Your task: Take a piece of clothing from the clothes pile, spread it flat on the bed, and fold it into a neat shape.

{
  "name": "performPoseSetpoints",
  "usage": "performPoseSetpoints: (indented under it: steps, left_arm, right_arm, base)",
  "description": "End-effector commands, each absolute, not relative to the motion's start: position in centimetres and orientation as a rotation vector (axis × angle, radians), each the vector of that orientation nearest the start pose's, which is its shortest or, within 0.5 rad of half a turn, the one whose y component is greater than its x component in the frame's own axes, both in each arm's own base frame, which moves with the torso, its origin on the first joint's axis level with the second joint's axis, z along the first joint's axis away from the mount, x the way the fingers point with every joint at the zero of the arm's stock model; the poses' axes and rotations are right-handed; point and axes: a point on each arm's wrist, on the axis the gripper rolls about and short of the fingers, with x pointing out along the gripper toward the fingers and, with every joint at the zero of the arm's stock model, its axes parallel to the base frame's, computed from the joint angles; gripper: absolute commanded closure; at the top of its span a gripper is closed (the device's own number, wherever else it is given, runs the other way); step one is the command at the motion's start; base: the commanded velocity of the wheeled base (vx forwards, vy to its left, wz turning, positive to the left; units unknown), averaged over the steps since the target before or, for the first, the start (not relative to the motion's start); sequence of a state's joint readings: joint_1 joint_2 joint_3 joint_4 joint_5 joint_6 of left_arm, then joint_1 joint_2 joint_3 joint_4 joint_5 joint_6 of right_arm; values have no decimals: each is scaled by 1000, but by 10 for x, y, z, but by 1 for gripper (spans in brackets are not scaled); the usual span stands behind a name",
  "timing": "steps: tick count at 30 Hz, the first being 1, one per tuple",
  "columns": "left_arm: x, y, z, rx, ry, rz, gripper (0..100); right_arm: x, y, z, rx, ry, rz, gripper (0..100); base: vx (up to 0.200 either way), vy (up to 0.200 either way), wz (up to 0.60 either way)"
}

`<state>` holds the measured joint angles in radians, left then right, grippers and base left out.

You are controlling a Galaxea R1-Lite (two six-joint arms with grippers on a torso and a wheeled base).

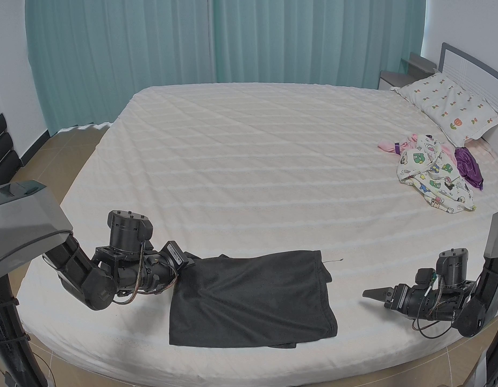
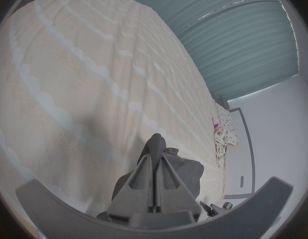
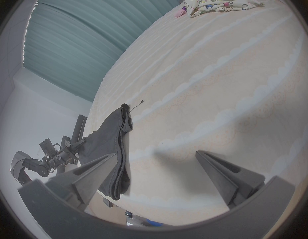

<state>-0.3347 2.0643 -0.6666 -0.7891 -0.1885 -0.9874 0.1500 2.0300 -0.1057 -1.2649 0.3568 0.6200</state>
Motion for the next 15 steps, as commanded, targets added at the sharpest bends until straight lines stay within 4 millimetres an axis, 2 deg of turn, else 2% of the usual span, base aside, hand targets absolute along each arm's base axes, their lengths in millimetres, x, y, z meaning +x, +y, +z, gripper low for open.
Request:
performPoseSetpoints:
  steps: [1,3,15]
  left_arm:
    - [315,-105,45,-896,787,-121,100]
    - [316,-103,45,-905,778,-100,100]
    - [319,-102,41,-954,754,-90,100]
  right_arm:
    - [220,43,18,654,794,276,0]
    - [219,46,18,652,797,285,0]
    - [215,104,14,740,802,376,0]
  base:
    - [0,0,0]
    - [0,0,0]
    - [0,0,0]
